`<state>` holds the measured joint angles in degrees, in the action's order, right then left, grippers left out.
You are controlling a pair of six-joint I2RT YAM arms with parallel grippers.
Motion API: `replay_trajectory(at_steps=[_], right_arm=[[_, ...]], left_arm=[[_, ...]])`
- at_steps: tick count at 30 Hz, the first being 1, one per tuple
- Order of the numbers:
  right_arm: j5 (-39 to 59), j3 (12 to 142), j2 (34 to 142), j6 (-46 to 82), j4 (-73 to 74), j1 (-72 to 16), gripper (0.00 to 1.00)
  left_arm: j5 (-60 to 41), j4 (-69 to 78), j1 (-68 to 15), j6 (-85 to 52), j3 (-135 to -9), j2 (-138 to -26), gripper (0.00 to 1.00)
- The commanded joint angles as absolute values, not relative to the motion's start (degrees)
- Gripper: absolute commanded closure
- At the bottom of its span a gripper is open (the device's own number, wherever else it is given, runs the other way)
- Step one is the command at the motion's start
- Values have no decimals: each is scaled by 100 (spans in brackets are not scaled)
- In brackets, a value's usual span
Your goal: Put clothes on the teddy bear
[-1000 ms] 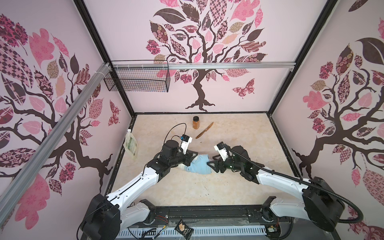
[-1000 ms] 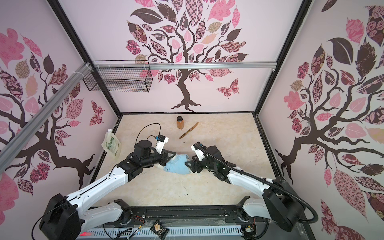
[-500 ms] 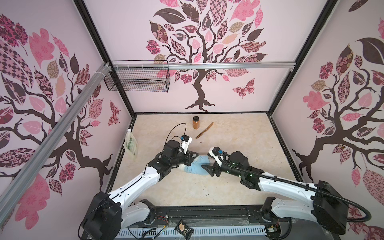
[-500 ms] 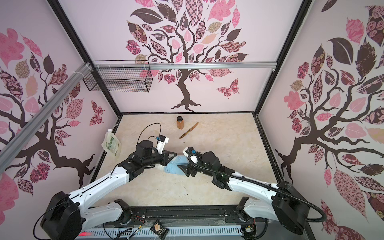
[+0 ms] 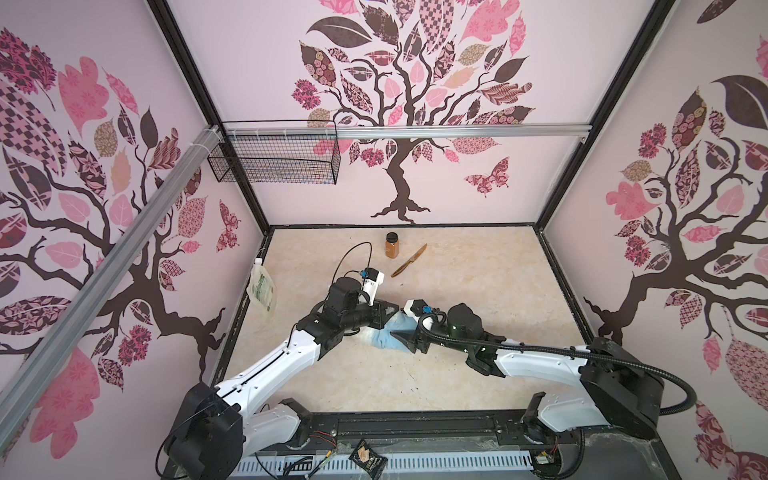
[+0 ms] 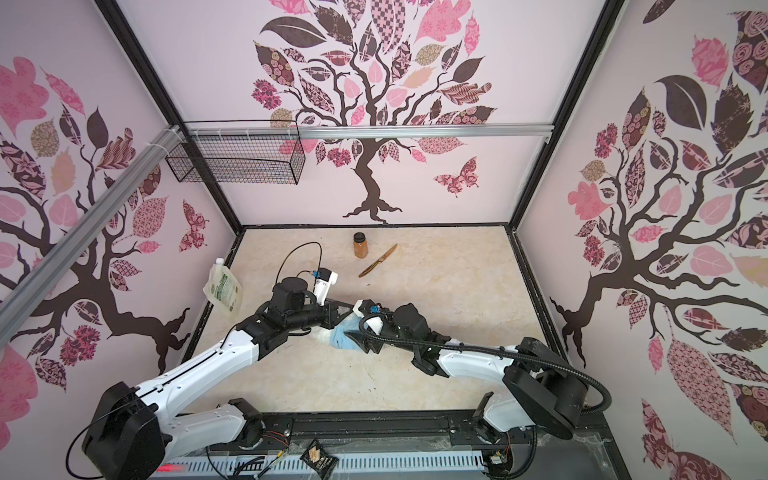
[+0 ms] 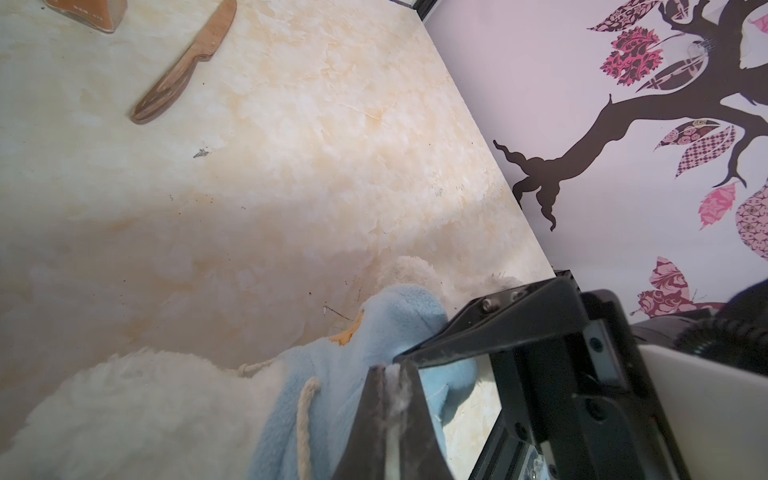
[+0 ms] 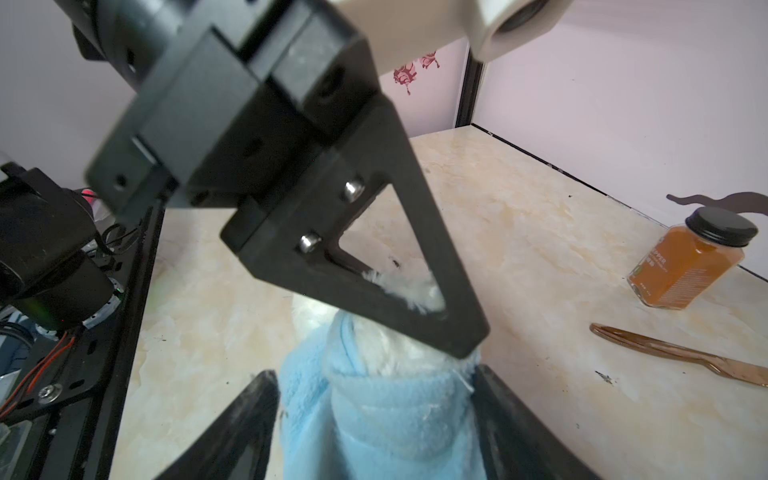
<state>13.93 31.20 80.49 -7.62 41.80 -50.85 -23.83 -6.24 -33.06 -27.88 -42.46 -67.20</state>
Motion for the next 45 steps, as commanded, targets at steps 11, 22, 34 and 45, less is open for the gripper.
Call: replay_trajectory(at_steps=[11,22,34,45], right_arm=[[961,3221,8913,-393,4678,-4987,51],[1229,2366,9282,524,5122,-4848,66],[1117,2527,9569,633,4747,-4847,62],[2690,2324,8641,442,4802,-4825,87]], left_arm=[[-2954,-713,-3322,-2628,-4767,-6590,100],[-4103,157,-2894,-3526,-4698,-6258,100],[-4501,1495,-2822,-4531,-4104,-6083,100],[-3252,-1088,-3141,-1277,-4075,-5737,93]])
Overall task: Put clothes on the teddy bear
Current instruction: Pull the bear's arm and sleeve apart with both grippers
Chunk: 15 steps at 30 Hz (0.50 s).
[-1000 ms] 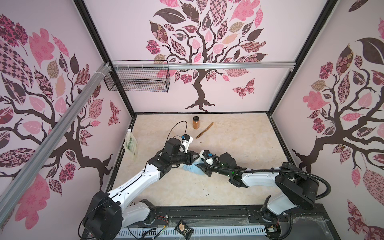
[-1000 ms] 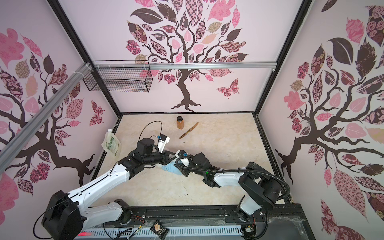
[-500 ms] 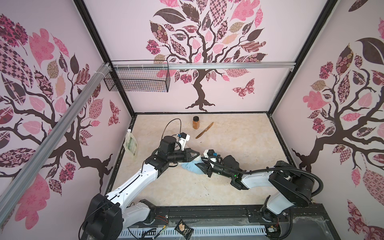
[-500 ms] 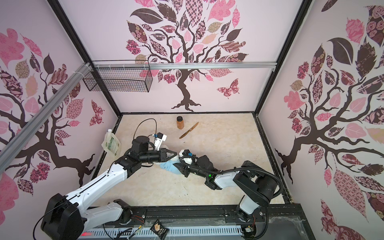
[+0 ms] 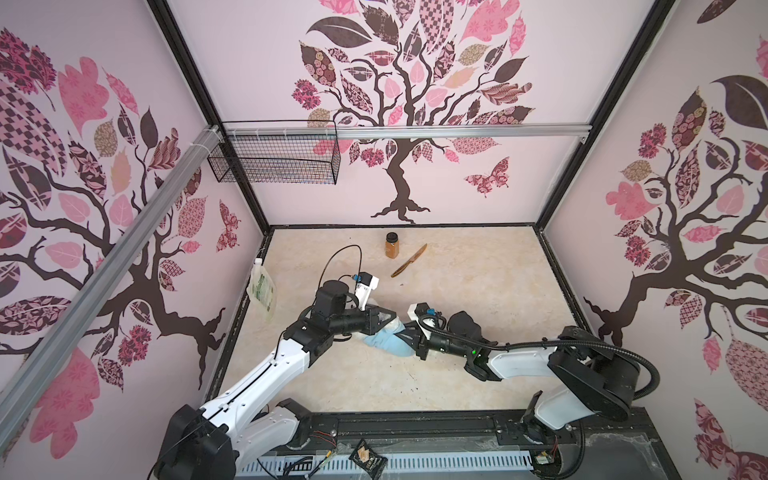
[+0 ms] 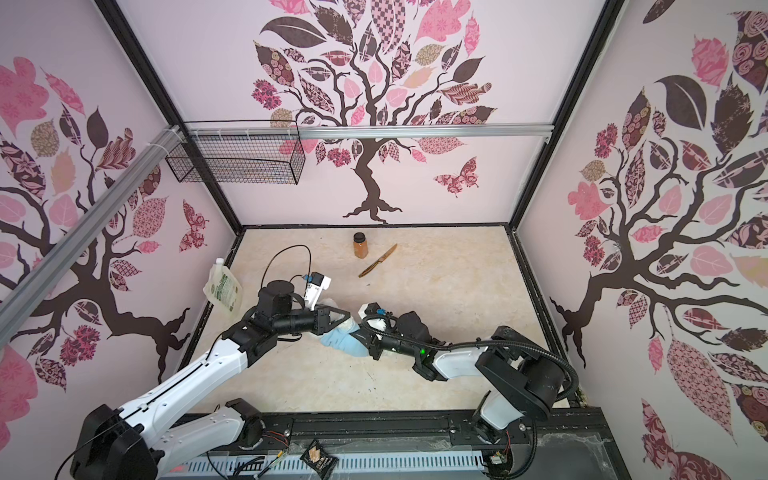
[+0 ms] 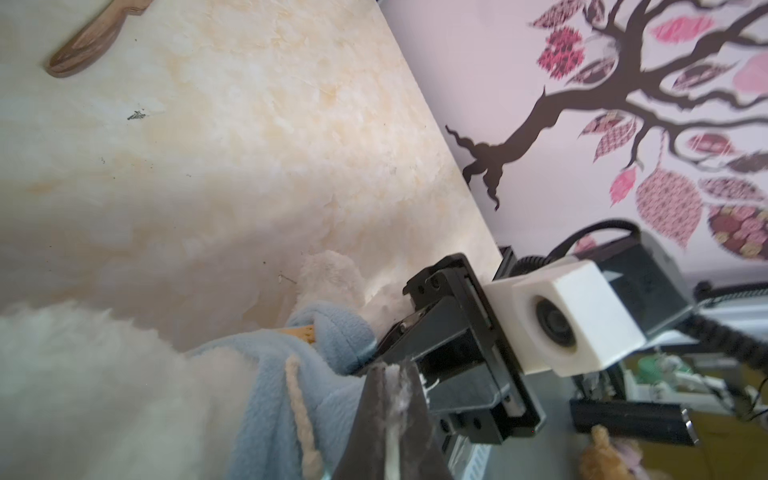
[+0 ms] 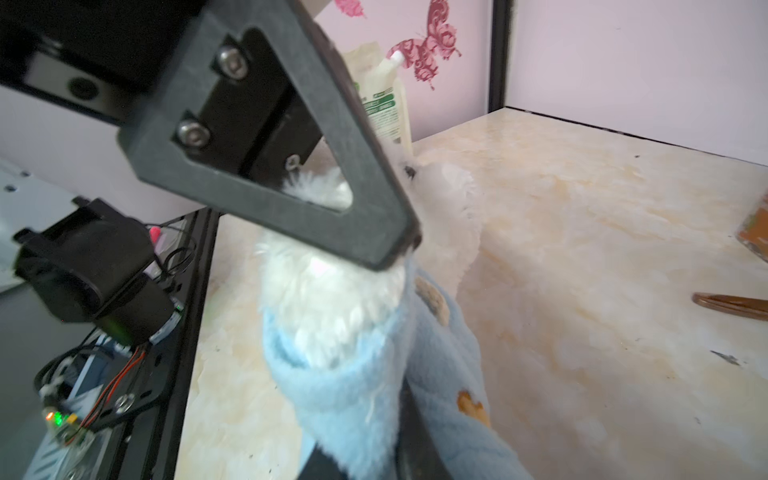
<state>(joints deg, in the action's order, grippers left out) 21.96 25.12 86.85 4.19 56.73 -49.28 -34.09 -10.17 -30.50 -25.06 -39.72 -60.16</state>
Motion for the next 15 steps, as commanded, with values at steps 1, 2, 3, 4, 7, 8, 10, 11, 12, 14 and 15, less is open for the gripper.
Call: replay_trajectory(at_steps=[1,2,3,4,7,8,10,11,12,14,15], right_arm=[[2907,2345,8616,501,4812,-4828,87],[3076,2351,8594,551,4819,-4826,86],[3189,2347,8581,591,4853,-4830,86],[3278,2331,8547,629,4896,-4828,85],[3414,2285,8503,659,4947,-4825,85],[3450,2281,8507,659,4940,-4828,85],[3481,2276,8516,659,4939,-4830,85],[3480,2276,8512,659,4946,-4827,84],[3485,2276,8521,659,4959,-4827,84],[3489,2268,8523,668,4972,-4825,84],[3483,2268,8517,676,4992,-4825,84]], left_arm=[[-3269,-1115,-3236,-973,-4059,-5689,89],[-3283,-1122,-3310,-702,-4030,-5638,85],[-3319,-1113,-3342,-527,-4013,-5585,81],[-3335,-1087,-3343,-358,-3992,-5536,77],[-3314,-1094,-3342,137,-3996,-5407,68],[-3353,-1115,-3340,304,-4014,-5382,66],[-3502,-1175,-3342,577,-4079,-5413,62],[-3617,-1279,-3344,778,-4125,-5462,60],[-3710,-1391,-3341,948,-4173,-5511,58],[-3816,-1658,-3358,1263,-4280,-5650,55],[-3876,-1750,-3358,1367,-4325,-5700,54]])
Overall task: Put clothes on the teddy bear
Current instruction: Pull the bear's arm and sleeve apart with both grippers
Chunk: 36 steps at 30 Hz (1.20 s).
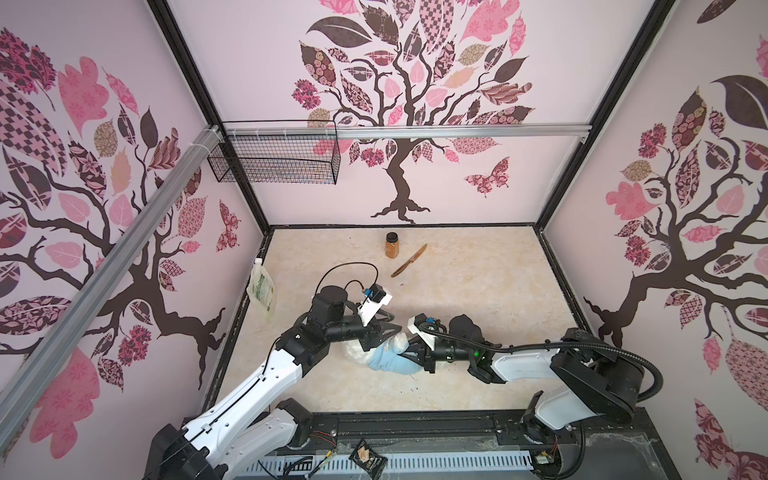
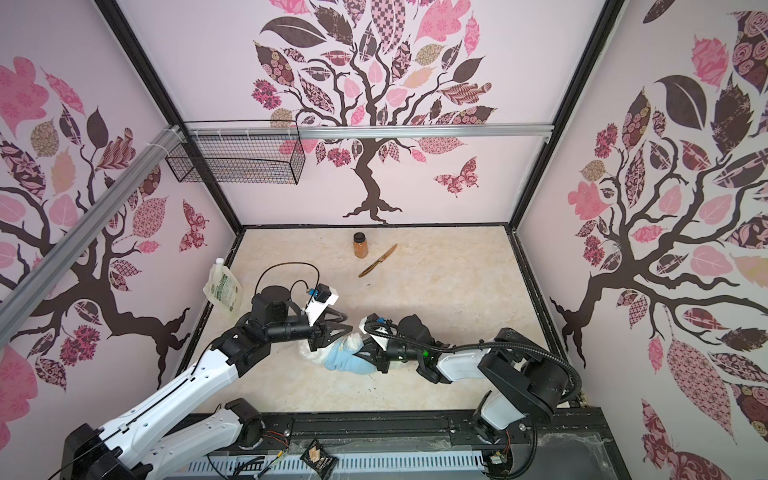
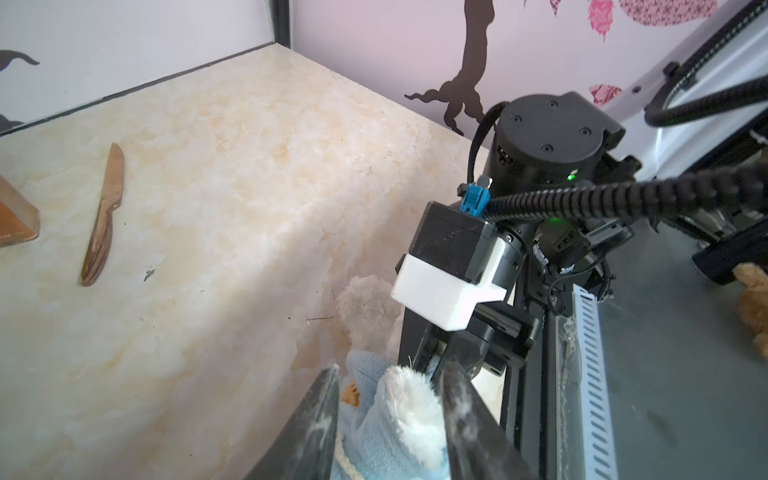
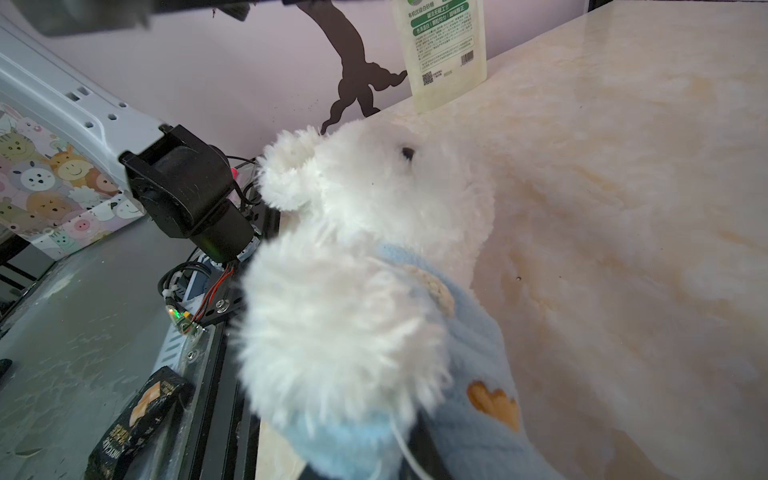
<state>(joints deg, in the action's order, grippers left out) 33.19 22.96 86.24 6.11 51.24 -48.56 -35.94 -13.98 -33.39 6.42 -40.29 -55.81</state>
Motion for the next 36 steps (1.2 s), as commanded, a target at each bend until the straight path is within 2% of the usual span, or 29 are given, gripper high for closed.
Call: replay_trajectory(at_steps=[1,6,12,19,22,24,26,28,32,33,36], right_arm=[[3481,2270,8513,685,5001,-4832,84],[3472,2281,8543,686,5010,-4825,84],[3463,2285,8552,695,5001,-4832,84],[3439,2294,8576,703,5009,-4825,84],[3305,2279,8509,695,4969,-4826,81],[3084,2259,8398,739,4910,-4811,73],[2834,2216,8192,886,4858,-4732,60],[2473,2151,7881,996,4733,-4685,41],[2085,2040,7330,917,4529,-4737,22],[1915,1993,7218,848,4548,-4814,15],[1232,1881,6974,479,4666,-5197,14]], left_arm=[[-3975,-1863,-3366,1515,-4387,-5757,52],[-4268,-1986,-3469,1667,-4524,-6133,45],[-4241,-2373,-3681,2018,-4740,-6592,45],[-4166,-2347,-3709,2012,-4756,-6762,70],[-4116,-2346,-3709,1975,-4738,-6712,86],[-4077,-2271,-3709,1841,-4713,-6644,100],[-3887,-2032,-3694,1394,-4678,-6556,100],[-3729,-1608,-3683,682,-4557,-6466,100],[-3684,-583,-3685,-658,-4246,-6397,100],[-3648,-391,-3683,-1003,-4200,-6392,100],[-3460,-122,-3725,-1795,-4183,-6377,100]])
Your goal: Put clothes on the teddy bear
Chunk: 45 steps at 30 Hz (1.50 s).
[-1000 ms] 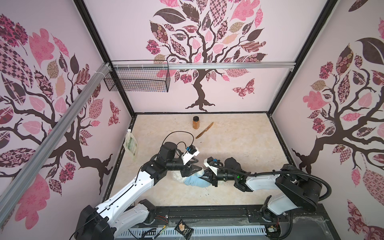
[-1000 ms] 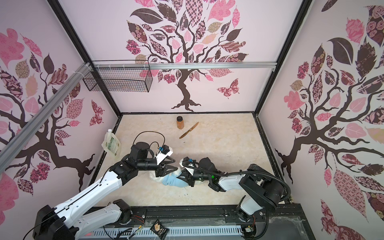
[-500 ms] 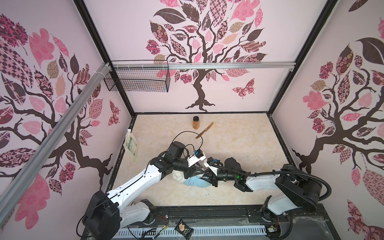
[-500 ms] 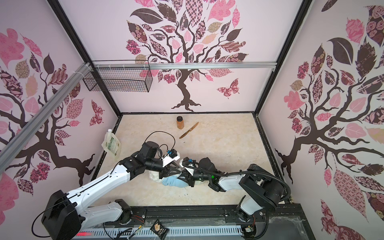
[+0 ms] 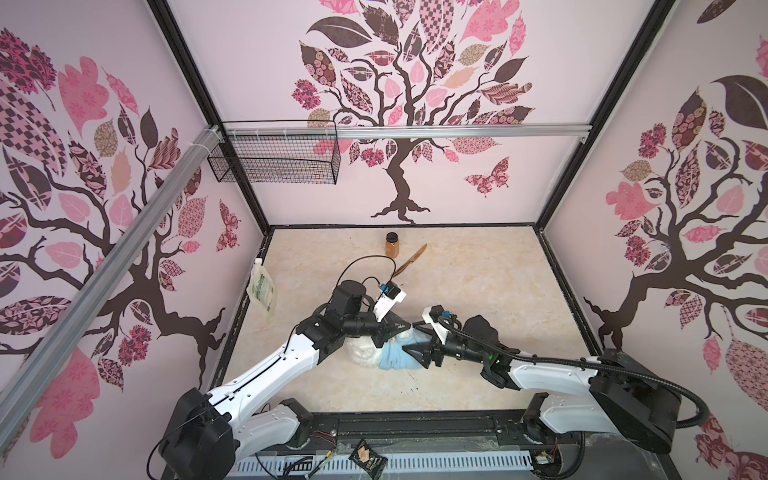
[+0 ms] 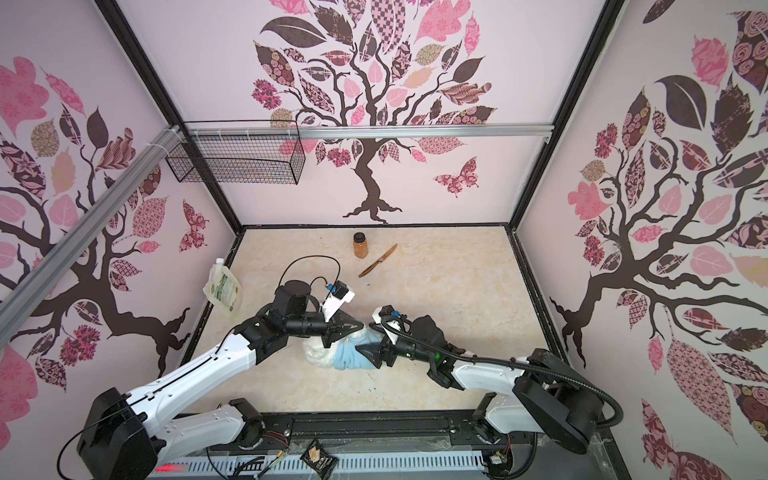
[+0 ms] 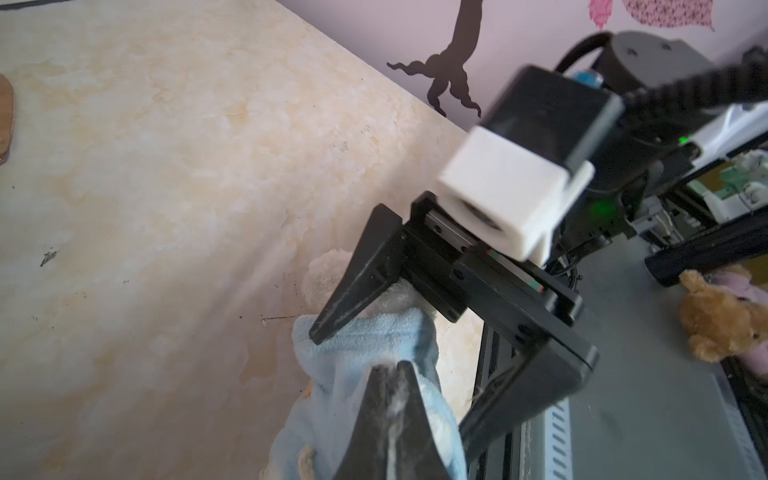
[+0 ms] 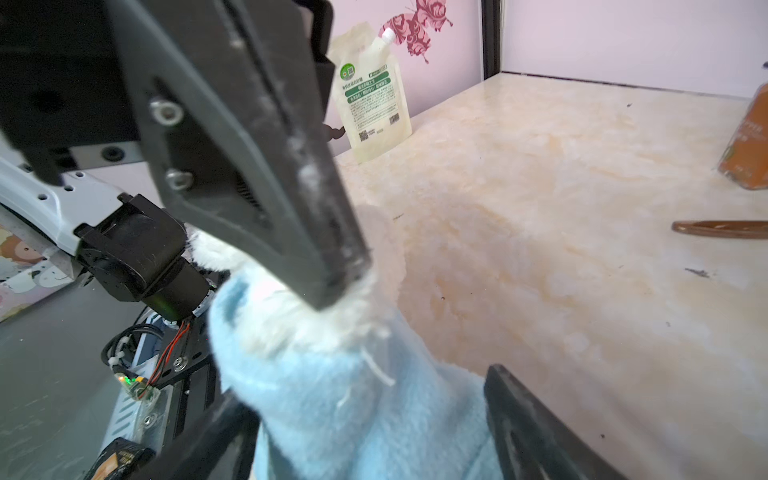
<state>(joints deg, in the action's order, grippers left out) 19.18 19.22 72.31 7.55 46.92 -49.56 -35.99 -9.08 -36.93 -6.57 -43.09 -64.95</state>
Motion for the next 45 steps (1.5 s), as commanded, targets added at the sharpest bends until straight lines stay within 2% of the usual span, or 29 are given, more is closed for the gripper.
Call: replay_trajectory(at_steps=[1,5,13,17,26,30,38,45], right_arm=[[1069,1855,6950,462,4758,-5248,14],[691,1834,7050,520,5200,-5247,18],[834,2094,7308,716,5565,-5247,23],[723,2042,7236,1142,5812,-5221,26],[1153,1833,7127,2358,6511,-5014,27],[1328,1801,7276,2074,6109,-5027,30],[1092,1580,7031,972,5705,-5313,17],[1046,2020,7438,506,5466,-5319,22]], left_arm=[[-3442,-90,-3742,-1974,-4186,-6375,100],[-3446,-44,-3818,-2236,-4134,-6342,100],[-3411,-148,-3867,-2060,-3980,-6255,100],[-3407,-227,-3873,-1942,-3975,-6249,100],[-3282,-316,-3875,-1729,-3959,-6223,100],[-3228,-299,-3871,-1860,-4031,-6214,100],[-3118,-272,-3870,-2091,-4126,-6214,100],[-3161,-281,-3876,-2077,-4140,-6268,100]])
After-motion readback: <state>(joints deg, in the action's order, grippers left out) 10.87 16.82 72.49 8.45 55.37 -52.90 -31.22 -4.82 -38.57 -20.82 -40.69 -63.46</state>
